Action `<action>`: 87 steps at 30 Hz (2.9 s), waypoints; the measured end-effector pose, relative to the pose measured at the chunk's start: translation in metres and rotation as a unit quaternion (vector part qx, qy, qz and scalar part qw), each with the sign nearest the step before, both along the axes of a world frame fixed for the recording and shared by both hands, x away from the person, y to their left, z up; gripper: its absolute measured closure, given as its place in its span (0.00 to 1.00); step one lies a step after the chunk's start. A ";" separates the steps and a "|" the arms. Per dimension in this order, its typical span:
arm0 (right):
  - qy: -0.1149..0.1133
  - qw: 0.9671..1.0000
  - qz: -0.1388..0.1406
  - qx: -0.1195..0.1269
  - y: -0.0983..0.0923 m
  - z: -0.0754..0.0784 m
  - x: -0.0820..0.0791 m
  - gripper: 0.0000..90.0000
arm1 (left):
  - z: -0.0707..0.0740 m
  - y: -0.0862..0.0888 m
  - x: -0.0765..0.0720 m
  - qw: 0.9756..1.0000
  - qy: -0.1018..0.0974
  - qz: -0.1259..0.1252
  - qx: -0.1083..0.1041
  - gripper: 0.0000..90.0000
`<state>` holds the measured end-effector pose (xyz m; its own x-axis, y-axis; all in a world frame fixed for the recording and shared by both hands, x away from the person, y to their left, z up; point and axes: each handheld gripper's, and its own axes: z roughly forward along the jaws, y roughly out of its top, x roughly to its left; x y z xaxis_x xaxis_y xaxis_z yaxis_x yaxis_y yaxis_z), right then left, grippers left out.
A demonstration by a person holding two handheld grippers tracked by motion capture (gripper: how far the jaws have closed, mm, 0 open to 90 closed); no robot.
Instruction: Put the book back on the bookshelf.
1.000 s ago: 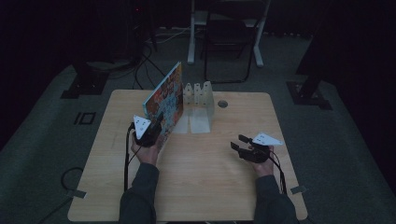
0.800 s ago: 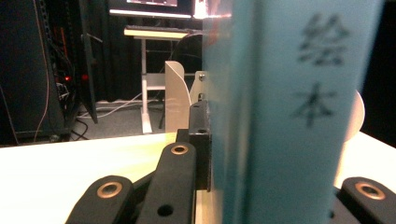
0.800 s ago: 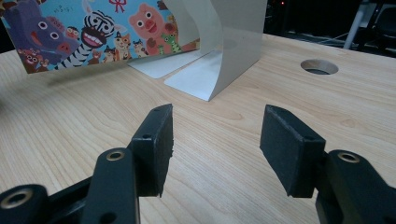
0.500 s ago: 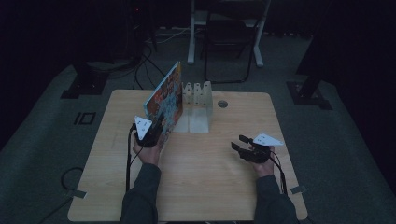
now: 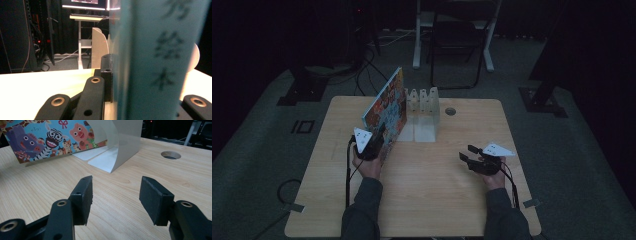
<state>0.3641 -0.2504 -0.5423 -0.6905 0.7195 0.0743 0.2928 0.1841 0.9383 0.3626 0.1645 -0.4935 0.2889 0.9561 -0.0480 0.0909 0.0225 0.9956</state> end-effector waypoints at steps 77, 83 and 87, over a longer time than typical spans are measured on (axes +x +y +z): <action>0.009 1.000 0.009 -0.003 0.002 -0.002 0.001 0.48 | 0.004 0.042 0.003 0.998 -0.012 0.024 0.048 0.64; 0.009 1.000 0.010 -0.004 0.003 -0.003 0.001 0.48 | 0.001 0.047 0.001 0.999 -0.009 0.025 0.044 0.62; 0.009 1.000 0.010 -0.004 0.003 -0.003 0.001 0.48 | 0.000 0.048 0.000 0.999 -0.009 0.024 0.041 0.62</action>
<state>0.3653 -0.2477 -0.5452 -0.7036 0.7059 0.0811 0.3055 0.1975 0.9315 0.3626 0.2126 -0.4933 0.2424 0.9695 0.0363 0.0729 -0.0555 0.9958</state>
